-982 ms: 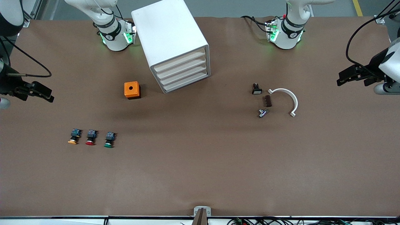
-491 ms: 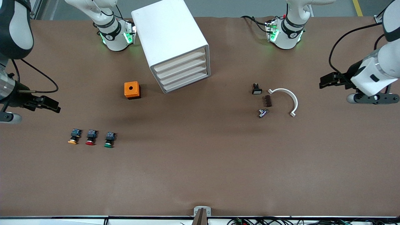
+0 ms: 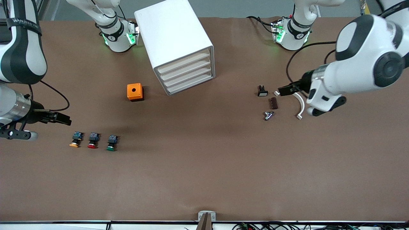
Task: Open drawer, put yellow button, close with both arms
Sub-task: 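Reach the left gripper to the cabinet drawer while the right gripper reaches the buttons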
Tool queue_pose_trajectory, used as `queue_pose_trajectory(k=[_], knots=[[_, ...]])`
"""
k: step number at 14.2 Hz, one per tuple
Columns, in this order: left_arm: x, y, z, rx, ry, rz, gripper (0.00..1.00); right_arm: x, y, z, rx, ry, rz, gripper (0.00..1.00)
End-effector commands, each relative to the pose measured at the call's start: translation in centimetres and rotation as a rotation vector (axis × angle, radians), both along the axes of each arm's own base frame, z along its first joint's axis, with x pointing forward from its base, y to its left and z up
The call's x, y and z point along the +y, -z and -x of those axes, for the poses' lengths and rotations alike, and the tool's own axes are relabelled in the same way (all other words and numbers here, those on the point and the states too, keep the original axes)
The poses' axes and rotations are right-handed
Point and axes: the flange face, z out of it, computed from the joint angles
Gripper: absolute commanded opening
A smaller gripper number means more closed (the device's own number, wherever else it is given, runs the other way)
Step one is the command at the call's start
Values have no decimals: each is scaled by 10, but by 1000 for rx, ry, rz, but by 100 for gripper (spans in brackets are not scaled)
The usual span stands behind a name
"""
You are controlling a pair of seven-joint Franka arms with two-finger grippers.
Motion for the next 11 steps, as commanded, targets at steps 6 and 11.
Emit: queue_pose_trajectory(k=[6, 11], knots=[[-89, 94, 3, 509, -481, -150, 100, -6, 65, -14, -15, -2, -14, 100], [-153, 149, 19, 794, -649, -336, 100, -59, 123, -22, -17, -34, -24, 100]])
